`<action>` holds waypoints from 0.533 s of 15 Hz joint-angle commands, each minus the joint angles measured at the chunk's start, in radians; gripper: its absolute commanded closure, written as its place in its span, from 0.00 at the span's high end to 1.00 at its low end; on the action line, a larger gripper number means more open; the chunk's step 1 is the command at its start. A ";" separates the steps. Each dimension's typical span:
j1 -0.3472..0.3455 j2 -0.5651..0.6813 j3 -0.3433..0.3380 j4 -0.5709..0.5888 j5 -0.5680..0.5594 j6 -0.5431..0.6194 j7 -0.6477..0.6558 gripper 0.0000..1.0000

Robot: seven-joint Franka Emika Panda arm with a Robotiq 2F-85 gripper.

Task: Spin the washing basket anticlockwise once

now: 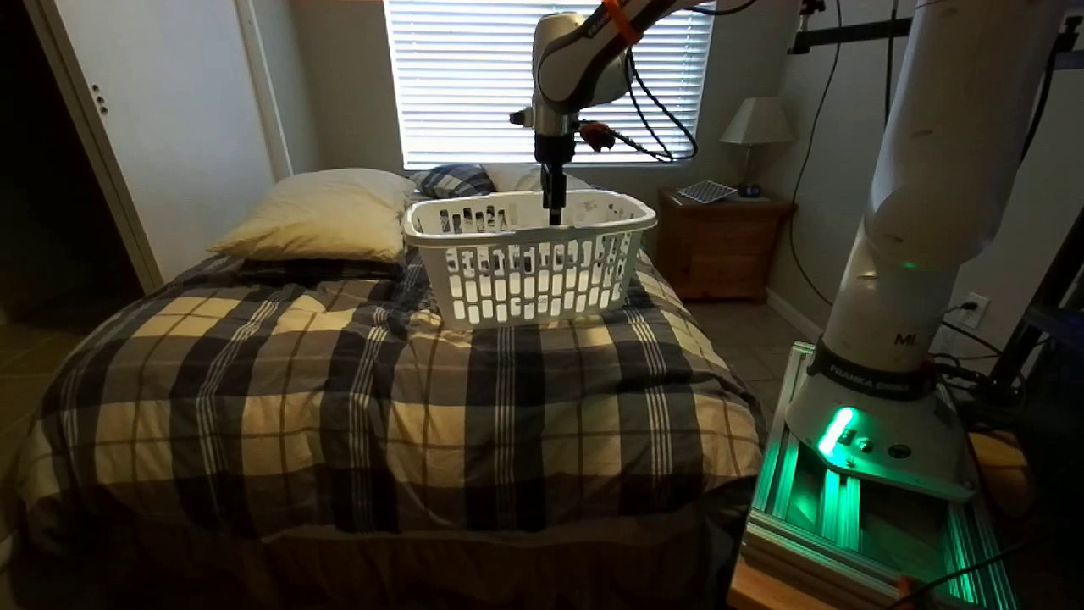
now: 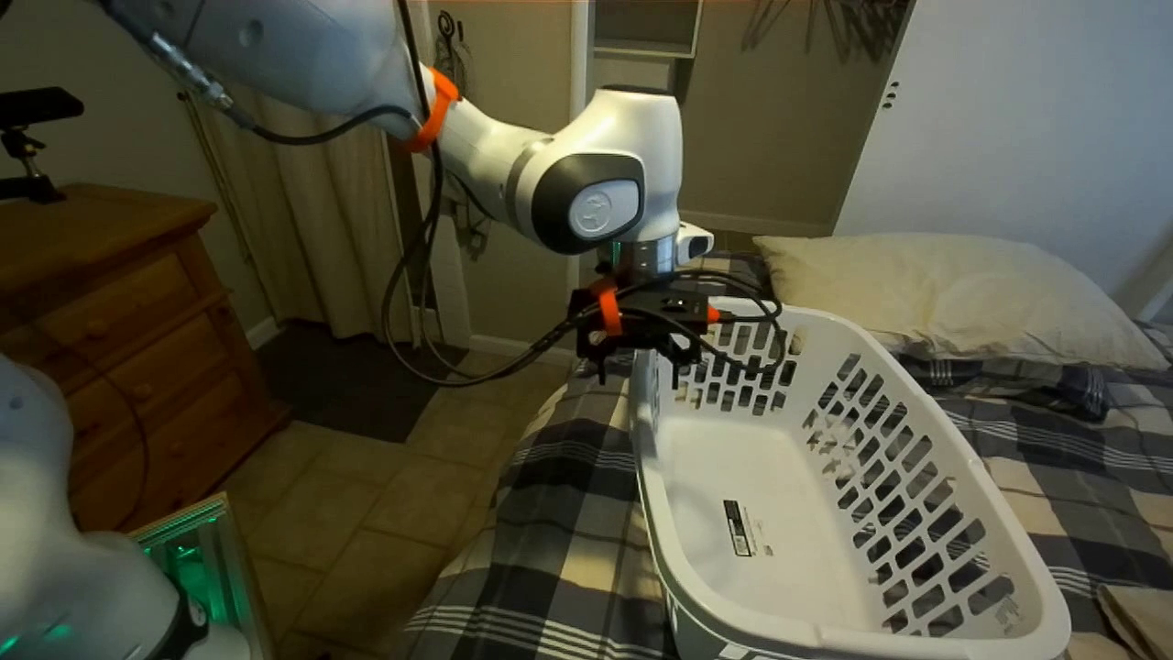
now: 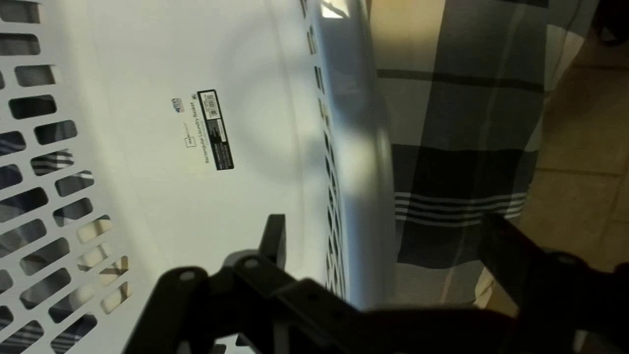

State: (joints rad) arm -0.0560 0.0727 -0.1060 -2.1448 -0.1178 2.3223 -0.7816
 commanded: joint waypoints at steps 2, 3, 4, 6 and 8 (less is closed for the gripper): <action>-0.011 0.048 0.016 -0.003 -0.088 0.148 0.032 1.00; -0.011 0.058 0.018 -0.004 -0.094 0.174 0.031 1.00; -0.014 0.068 0.024 -0.001 -0.073 0.179 0.014 1.00; -0.018 0.084 0.033 0.002 -0.049 0.185 0.006 1.00; -0.022 0.100 0.037 0.006 -0.045 0.189 0.016 1.00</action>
State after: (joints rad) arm -0.0587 0.1515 -0.0890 -2.1448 -0.1770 2.4883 -0.7708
